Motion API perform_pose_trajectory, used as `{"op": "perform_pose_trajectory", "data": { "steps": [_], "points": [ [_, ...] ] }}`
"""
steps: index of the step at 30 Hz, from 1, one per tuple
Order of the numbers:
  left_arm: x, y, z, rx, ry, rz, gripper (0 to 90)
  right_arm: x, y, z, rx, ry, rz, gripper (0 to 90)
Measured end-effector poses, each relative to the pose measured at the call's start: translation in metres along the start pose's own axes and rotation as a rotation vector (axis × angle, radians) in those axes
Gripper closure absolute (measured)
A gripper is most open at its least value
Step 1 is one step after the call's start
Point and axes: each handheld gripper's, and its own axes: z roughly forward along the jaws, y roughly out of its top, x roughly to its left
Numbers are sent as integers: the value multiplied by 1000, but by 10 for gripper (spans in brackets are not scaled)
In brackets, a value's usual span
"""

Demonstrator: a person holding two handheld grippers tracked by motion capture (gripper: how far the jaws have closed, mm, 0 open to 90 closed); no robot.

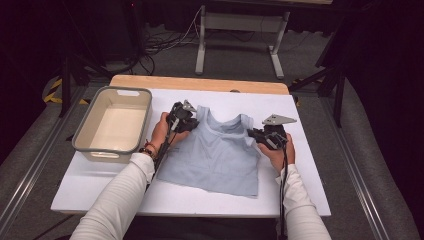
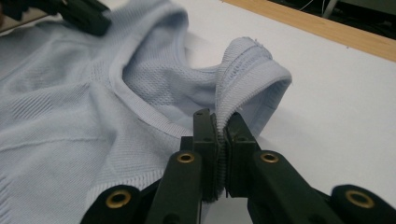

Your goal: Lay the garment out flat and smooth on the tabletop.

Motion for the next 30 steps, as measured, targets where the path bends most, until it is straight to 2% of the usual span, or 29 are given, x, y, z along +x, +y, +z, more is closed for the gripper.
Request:
{"op": "perform_pose_trajectory", "data": {
  "steps": [1, 5, 9, 11, 13, 16, 18, 20, 23, 24, 26, 28, 30],
  "points": [
    [0, 1, -6, -28, 22, -4, 809, 1, 2, -1, -5, -3, -4, 854],
    [-2, 8, -32, -87, 82, 19, 811, 2, 13, -5, -55, -9, 5, 858],
    [-5, 11, -49, -111, 112, 23, 814, 4, 30, -7, -95, -38, -7, 864],
    [-3, 11, -51, -123, 115, -7, 813, 4, 41, -7, -115, -43, -13, 864],
    [-1, 11, -49, -129, 138, -42, 812, 0, 51, -4, -131, -43, -1, 865],
    [2, 12, -46, -140, 146, -95, 812, -7, 67, 2, -126, -57, 2, 863],
    [4, 14, -42, -140, 144, -102, 804, -10, 77, 5, -123, -55, 7, 848],
    [4, 14, -39, -158, 145, -129, 760, -12, 84, 8, -119, -82, 3, 790],
    [3, 14, -37, -169, 129, -135, 585, -14, 87, 14, -97, -125, 5, 561],
    [2, 13, -37, -166, 139, -130, 550, -14, 86, 15, -82, -144, 10, 542],
    [-1, 12, -37, -164, 143, -122, 507, -15, 82, 13, -81, -135, 32, 507],
    [-6, 8, -38, -157, 133, -93, 448, -15, 75, 8, -83, -147, 47, 436],
    [-13, 3, -39, -143, 134, -47, 434, -14, 67, 1, -82, -138, 48, 423]
  ]
}}
